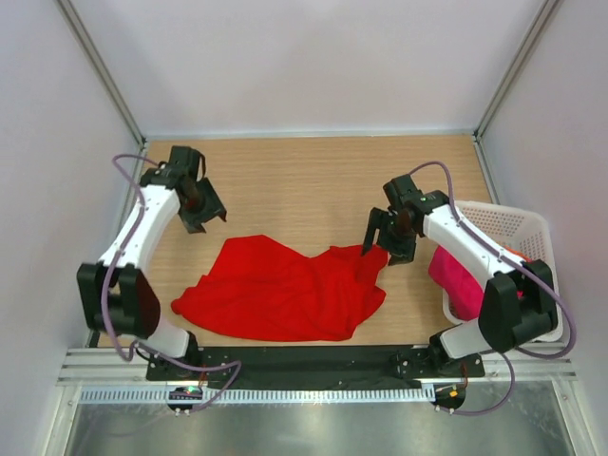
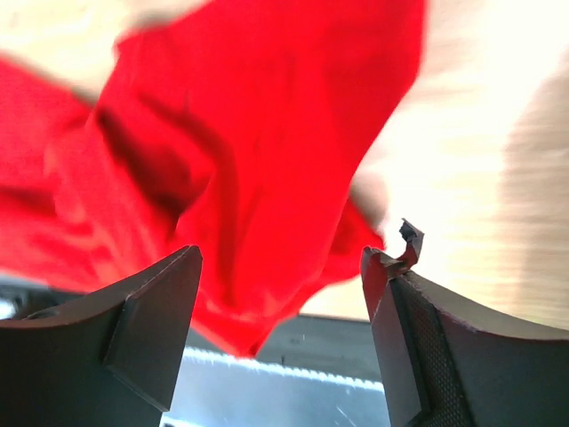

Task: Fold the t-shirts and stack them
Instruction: Flatten the tshirt out

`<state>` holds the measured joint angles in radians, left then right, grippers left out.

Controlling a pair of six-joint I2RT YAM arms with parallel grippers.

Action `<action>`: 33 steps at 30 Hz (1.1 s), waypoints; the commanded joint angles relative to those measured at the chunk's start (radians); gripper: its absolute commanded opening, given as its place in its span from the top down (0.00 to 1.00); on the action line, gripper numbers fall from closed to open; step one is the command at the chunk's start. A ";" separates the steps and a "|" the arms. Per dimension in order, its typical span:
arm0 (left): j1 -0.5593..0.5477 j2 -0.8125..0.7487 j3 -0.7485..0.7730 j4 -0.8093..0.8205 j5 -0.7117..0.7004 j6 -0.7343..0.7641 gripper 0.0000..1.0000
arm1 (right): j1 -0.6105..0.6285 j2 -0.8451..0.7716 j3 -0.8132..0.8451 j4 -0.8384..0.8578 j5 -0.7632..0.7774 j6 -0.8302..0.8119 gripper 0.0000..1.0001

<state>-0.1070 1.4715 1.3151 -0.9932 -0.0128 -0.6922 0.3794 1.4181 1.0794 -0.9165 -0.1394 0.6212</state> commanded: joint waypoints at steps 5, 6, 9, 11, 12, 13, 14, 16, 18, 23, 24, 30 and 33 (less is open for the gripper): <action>-0.003 0.283 0.213 0.054 0.008 0.154 0.45 | -0.065 0.103 0.022 0.083 0.135 0.015 0.26; -0.003 0.308 0.220 0.059 0.007 0.166 0.45 | -0.068 0.120 0.019 0.094 0.135 0.009 0.28; -0.005 0.395 0.237 0.085 0.045 0.197 0.44 | -0.079 0.194 0.033 0.103 0.161 -0.023 0.32; -0.010 0.440 0.234 0.102 0.057 0.217 0.43 | -0.080 0.235 0.040 0.119 0.153 -0.046 0.34; -0.011 0.452 0.234 0.108 0.069 0.224 0.43 | -0.080 0.245 0.042 0.134 0.152 -0.048 0.34; -0.017 0.476 0.234 0.125 0.079 0.238 0.42 | -0.080 0.257 0.045 0.137 0.155 -0.051 0.34; -0.020 0.486 0.236 0.129 0.082 0.241 0.42 | -0.080 0.268 0.056 0.139 0.161 -0.057 0.34; -0.032 0.512 0.245 0.130 0.094 0.247 0.42 | -0.080 0.300 0.071 0.136 0.195 -0.070 0.34; -0.046 0.547 0.248 0.133 0.097 0.250 0.42 | -0.079 0.327 0.088 0.134 0.216 -0.086 0.34; -0.062 0.589 0.256 0.130 0.099 0.267 0.42 | -0.080 0.372 0.109 0.152 0.205 -0.110 0.34; -0.065 0.595 0.256 0.128 0.100 0.270 0.42 | -0.080 0.375 0.109 0.157 0.202 -0.112 0.34; -0.086 0.615 0.240 0.131 0.123 0.266 0.45 | -0.079 0.415 0.108 0.180 0.201 -0.127 0.37; -0.086 0.624 0.237 0.143 0.148 0.260 0.49 | -0.079 0.426 0.111 0.186 0.201 -0.133 0.39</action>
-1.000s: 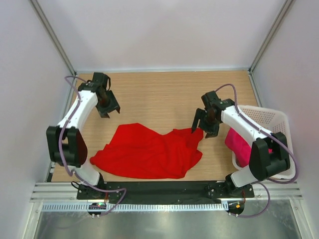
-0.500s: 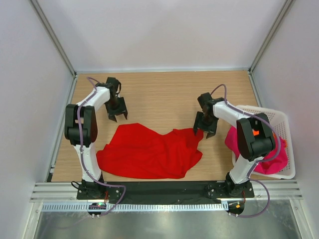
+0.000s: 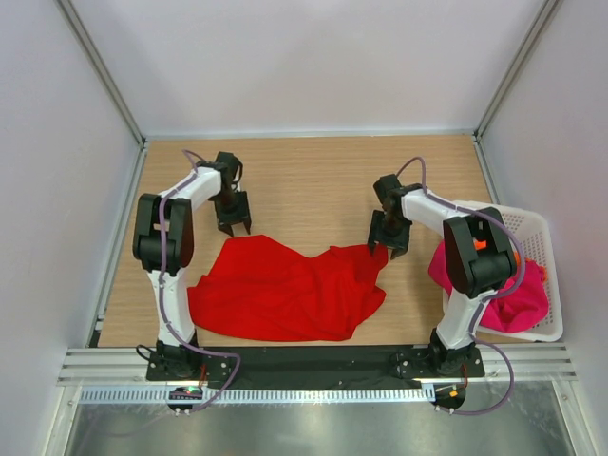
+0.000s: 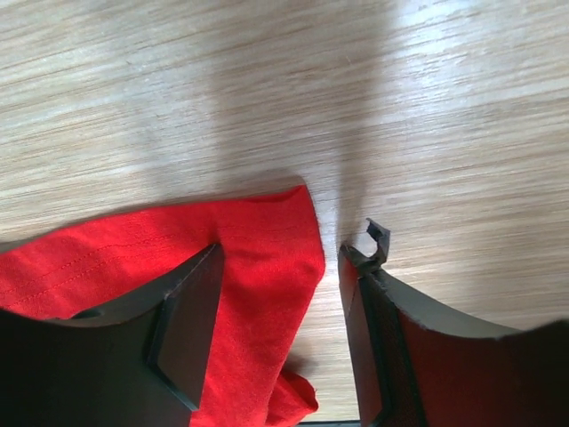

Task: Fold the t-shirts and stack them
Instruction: Flatten the tshirt out

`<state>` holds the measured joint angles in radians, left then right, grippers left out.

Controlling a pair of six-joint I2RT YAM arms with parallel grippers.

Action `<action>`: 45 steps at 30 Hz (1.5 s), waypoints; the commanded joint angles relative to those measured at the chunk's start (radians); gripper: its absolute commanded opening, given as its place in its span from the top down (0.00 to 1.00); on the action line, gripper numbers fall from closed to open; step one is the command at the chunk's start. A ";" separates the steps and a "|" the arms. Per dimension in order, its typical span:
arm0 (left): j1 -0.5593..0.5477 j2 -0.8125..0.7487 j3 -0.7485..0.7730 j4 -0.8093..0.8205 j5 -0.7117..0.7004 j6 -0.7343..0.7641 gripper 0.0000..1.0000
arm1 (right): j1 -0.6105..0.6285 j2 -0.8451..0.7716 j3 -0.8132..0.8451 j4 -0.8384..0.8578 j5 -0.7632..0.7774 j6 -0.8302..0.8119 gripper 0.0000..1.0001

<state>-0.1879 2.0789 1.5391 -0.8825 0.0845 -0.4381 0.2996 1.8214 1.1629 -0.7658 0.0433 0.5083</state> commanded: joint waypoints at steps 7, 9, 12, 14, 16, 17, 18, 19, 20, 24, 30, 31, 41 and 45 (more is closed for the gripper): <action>-0.005 0.021 0.010 0.040 0.115 -0.024 0.88 | 0.001 0.029 0.043 0.054 0.012 -0.033 0.53; -0.005 0.006 0.012 0.039 0.100 -0.025 0.97 | -0.001 0.030 0.057 0.053 0.024 -0.039 0.64; -0.001 -0.037 0.026 0.028 0.071 -0.025 1.00 | -0.002 0.023 0.098 0.036 0.053 -0.057 0.77; 0.004 -0.078 0.042 0.010 0.026 -0.031 1.00 | -0.007 0.015 0.151 -0.004 0.073 -0.076 0.87; 0.018 -0.115 0.052 0.001 -0.021 -0.039 1.00 | -0.007 -0.003 0.219 -0.061 0.111 -0.100 0.92; 0.022 -0.135 0.053 -0.006 -0.043 -0.050 1.00 | -0.008 -0.013 0.243 -0.081 0.127 -0.111 0.95; 0.034 -0.181 0.053 -0.010 -0.064 -0.056 1.00 | -0.007 -0.034 0.267 -0.101 0.147 -0.125 0.98; 0.041 -0.206 0.050 -0.015 -0.119 -0.065 1.00 | -0.007 -0.051 0.308 -0.136 0.155 -0.132 0.99; 0.047 -0.233 0.038 -0.018 -0.133 -0.080 1.00 | -0.007 -0.065 0.323 -0.150 0.158 -0.137 0.99; 0.056 -0.396 -0.025 -0.018 -0.186 -0.131 1.00 | 0.002 -0.152 0.345 -0.202 0.110 -0.146 0.99; 0.057 -0.565 -0.181 0.004 -0.122 -0.186 1.00 | 0.130 -0.298 0.166 -0.268 0.014 -0.088 0.99; 0.057 -0.591 -0.213 -0.001 -0.115 -0.189 1.00 | 0.185 -0.321 0.082 -0.262 -0.003 -0.076 0.99; 0.050 -0.574 -0.249 0.017 0.008 -0.153 0.80 | 0.187 -0.494 -0.201 -0.201 -0.132 0.006 0.53; 0.018 -0.473 -0.163 -0.004 -0.008 -0.108 0.62 | 0.032 -0.442 -0.138 -0.182 -0.126 -0.024 0.42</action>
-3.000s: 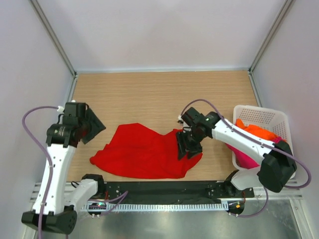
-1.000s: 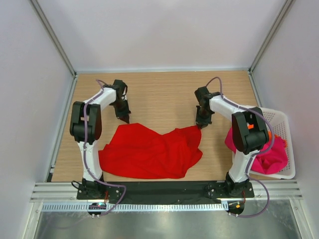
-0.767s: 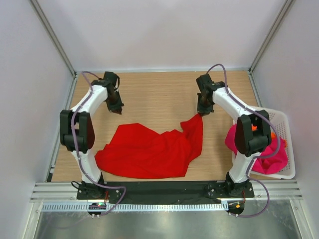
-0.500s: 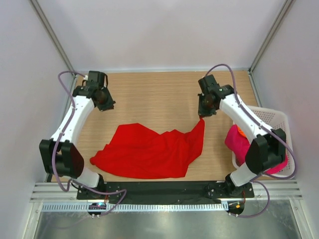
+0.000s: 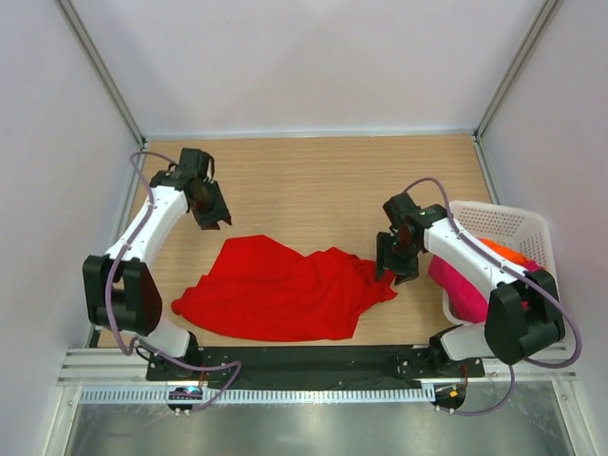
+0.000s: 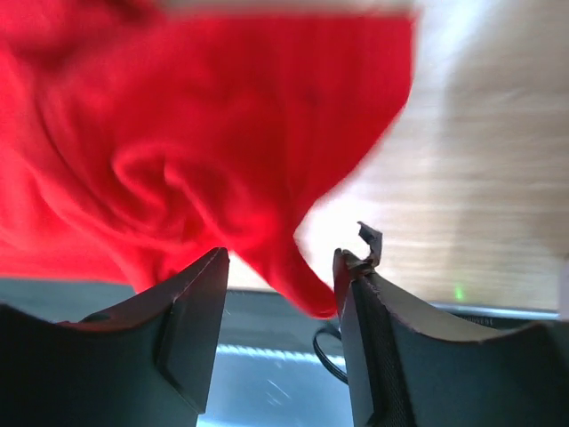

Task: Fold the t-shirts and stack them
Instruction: Flatten the tshirt out

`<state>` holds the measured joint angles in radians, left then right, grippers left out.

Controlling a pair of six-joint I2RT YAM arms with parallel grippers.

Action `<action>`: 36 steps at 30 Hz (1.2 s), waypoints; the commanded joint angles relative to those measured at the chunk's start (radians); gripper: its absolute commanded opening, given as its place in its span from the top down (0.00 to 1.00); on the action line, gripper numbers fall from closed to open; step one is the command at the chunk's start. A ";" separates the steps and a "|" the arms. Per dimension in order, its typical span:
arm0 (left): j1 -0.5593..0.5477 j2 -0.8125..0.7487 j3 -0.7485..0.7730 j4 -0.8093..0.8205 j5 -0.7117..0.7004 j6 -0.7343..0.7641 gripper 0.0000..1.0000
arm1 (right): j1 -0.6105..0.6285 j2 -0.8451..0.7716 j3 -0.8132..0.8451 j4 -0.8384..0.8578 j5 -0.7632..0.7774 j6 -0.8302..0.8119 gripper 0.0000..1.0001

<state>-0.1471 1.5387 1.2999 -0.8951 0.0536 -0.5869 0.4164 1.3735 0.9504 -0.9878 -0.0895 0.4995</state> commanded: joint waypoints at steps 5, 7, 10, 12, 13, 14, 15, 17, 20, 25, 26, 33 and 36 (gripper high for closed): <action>-0.046 0.187 0.182 -0.033 -0.003 0.114 0.53 | -0.108 0.088 0.136 0.026 -0.007 -0.006 0.41; -0.049 0.234 0.215 -0.045 -0.003 0.143 0.52 | -0.108 0.085 0.117 0.024 -0.015 0.013 0.40; -0.058 0.285 0.233 -0.053 -0.001 0.180 0.50 | -0.110 0.058 0.074 0.011 -0.023 0.034 0.38; -0.068 0.305 0.226 -0.050 -0.020 0.191 0.49 | -0.110 0.035 0.047 0.012 -0.015 0.037 0.38; -0.071 0.325 0.216 -0.045 -0.021 0.199 0.49 | -0.110 0.032 0.018 0.020 -0.012 0.037 0.38; -0.072 0.339 0.213 -0.041 -0.026 0.202 0.49 | -0.110 0.033 0.008 0.021 -0.015 0.039 0.38; -0.075 0.350 0.210 -0.036 -0.029 0.203 0.49 | -0.108 0.036 0.001 0.026 -0.035 0.034 0.38; -0.078 0.383 0.210 -0.038 -0.041 0.214 0.48 | -0.110 0.045 -0.009 0.043 -0.056 0.033 0.38; -0.094 0.420 0.210 -0.025 -0.046 0.225 0.48 | -0.108 0.071 -0.009 0.054 -0.073 0.028 0.38; -0.115 0.469 0.225 0.002 -0.069 0.225 0.48 | -0.108 0.107 -0.027 0.061 -0.104 0.008 0.37; -0.117 0.477 0.225 0.016 -0.064 0.225 0.48 | -0.108 0.114 -0.032 0.066 -0.108 0.007 0.37; -0.128 0.552 0.256 0.013 -0.017 0.219 0.58 | -0.102 0.177 -0.042 0.141 -0.139 -0.001 0.35; -0.129 0.543 0.254 0.016 -0.017 0.211 0.87 | -0.102 0.229 -0.003 0.164 -0.107 -0.001 0.40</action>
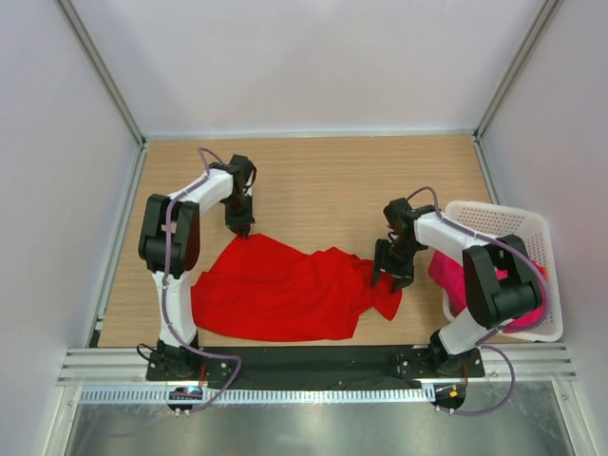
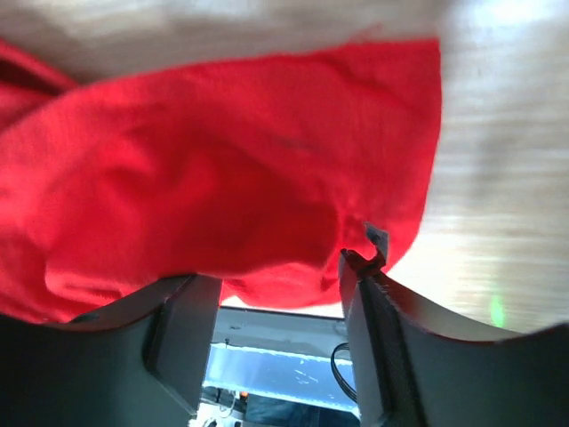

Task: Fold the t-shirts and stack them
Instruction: Flatten the tshirt out

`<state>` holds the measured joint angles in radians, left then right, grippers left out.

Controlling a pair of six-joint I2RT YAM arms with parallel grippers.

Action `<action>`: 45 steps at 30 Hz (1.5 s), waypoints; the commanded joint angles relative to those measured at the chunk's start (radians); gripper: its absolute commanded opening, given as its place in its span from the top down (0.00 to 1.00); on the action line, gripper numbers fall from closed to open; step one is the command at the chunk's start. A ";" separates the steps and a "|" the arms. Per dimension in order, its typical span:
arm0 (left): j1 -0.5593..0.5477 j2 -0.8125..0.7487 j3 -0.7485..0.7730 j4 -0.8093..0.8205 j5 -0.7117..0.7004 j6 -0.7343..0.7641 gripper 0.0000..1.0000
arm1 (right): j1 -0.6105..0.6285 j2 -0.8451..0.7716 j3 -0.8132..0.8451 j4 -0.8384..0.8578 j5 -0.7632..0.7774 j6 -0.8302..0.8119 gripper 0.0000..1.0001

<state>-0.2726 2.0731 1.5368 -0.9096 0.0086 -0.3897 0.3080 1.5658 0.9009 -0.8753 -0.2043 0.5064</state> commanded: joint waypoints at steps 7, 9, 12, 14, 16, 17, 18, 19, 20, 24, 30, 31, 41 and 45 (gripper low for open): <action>0.000 -0.172 0.074 -0.014 -0.147 -0.021 1.00 | 0.019 0.163 0.289 -0.020 0.072 -0.098 0.72; 0.000 -0.249 0.056 -0.023 -0.225 -0.040 1.00 | 0.054 0.186 0.381 -0.080 0.094 -0.137 0.78; 0.000 -0.407 -0.021 -0.051 -0.337 -0.093 1.00 | 0.138 0.211 0.453 -0.134 0.129 -0.180 0.88; -0.002 -0.546 -0.084 -0.069 -0.373 -0.145 1.00 | 0.184 0.214 0.463 -0.154 0.135 -0.180 0.92; -0.023 -0.648 -0.206 -0.074 -0.372 -0.179 1.00 | 0.248 0.206 0.443 -0.174 0.137 -0.170 0.91; -0.037 -0.689 -0.246 -0.086 -0.362 -0.204 1.00 | 0.265 0.191 0.431 -0.175 0.135 -0.158 0.89; -0.052 -0.767 -0.335 -0.101 -0.352 -0.268 1.00 | 0.281 0.178 0.396 -0.168 0.134 -0.154 0.86; -0.077 -0.797 -0.375 -0.126 -0.346 -0.300 1.00 | 0.296 0.165 0.377 -0.159 0.129 -0.149 0.78; -0.136 -0.824 -0.423 -0.138 -0.329 -0.339 1.00 | 0.298 0.136 0.356 -0.151 0.125 -0.137 0.75; -0.342 -0.866 -0.559 -0.176 -0.337 -0.514 1.00 | 0.298 0.090 0.329 -0.151 0.157 -0.144 0.58; -0.551 -0.801 -0.547 -0.246 -0.341 -0.637 0.95 | 0.266 0.028 0.365 -0.200 0.200 -0.146 0.50; -0.560 -0.804 -0.540 -0.244 -0.349 -0.635 0.88 | 0.255 0.005 0.357 -0.200 0.188 -0.140 0.50; -0.521 -0.895 -0.443 -0.238 -0.399 -0.517 0.36 | 0.187 -0.142 0.116 -0.091 -0.006 -0.034 0.49; -0.464 -0.846 -0.495 -0.178 -0.268 -0.459 0.35 | 0.187 -0.167 0.058 -0.062 -0.024 -0.016 0.48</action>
<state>-0.7734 1.1934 1.0721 -1.1259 -0.3317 -0.9047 0.4919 1.4391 0.9760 -0.9901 -0.1791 0.4522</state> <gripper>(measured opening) 0.644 0.516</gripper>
